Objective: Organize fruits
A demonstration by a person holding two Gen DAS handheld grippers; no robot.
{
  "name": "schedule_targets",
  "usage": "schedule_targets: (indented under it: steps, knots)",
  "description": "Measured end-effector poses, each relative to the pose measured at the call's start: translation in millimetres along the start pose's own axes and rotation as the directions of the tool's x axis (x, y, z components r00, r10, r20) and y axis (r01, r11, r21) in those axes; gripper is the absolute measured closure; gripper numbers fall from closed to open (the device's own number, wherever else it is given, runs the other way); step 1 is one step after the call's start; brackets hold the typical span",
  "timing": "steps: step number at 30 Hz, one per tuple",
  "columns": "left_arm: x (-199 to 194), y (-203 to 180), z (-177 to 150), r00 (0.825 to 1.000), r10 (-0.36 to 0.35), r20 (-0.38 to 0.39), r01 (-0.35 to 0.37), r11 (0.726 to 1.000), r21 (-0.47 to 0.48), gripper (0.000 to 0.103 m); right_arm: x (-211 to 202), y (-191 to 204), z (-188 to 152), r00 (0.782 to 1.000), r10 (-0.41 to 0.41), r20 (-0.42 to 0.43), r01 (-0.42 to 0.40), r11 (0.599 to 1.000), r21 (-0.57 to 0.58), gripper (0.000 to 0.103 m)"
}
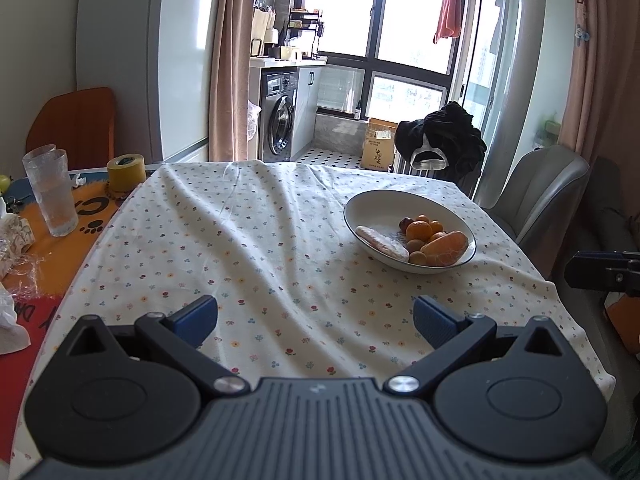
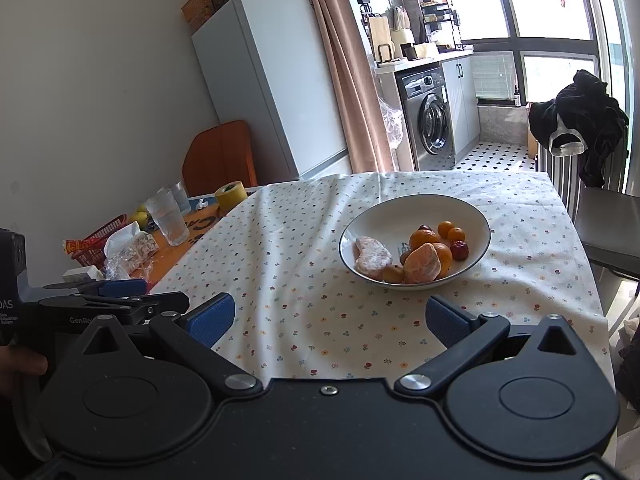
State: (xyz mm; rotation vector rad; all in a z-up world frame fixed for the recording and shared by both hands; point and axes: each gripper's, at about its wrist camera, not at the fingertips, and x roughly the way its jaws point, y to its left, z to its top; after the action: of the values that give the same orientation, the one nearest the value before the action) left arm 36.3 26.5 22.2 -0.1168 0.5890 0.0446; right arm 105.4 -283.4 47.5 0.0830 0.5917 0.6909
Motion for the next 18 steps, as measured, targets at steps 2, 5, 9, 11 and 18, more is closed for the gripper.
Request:
schedule_targets:
  steps: [2,5,9,11,18]
  knots:
    - [-0.2,0.1,0.0,1.0,0.002,0.0,-0.002,1.0,0.0,0.0,-0.1,0.2,-0.1,1.0,0.005,0.001,-0.005,1.0,0.0,0.0]
    - [0.1,0.1,0.0,1.0,0.002,0.001,-0.002,1.0,0.0,0.0,0.0,0.8,-0.2,1.0,0.0,0.004,0.0,1.0,-0.001,0.0]
    - [-0.4,1.0,0.2,1.0,0.004,0.0,-0.004,1.0,-0.003,0.0,0.1,0.6,-0.2,1.0,0.0,0.003,0.0,1.0,0.0,0.0]
    - [-0.6,1.1,0.2,1.0,0.003,0.001,-0.003,1.0,-0.003,0.0,0.3,0.8,-0.3,1.0,0.0,0.002,0.0,1.0,-0.002,0.0]
    - [-0.6,1.2,0.2,1.0,0.004,0.0,-0.004,1.0,-0.002,0.0,1.4,0.6,-1.4,1.0,-0.001,-0.003,0.001,1.0,-0.002,0.0]
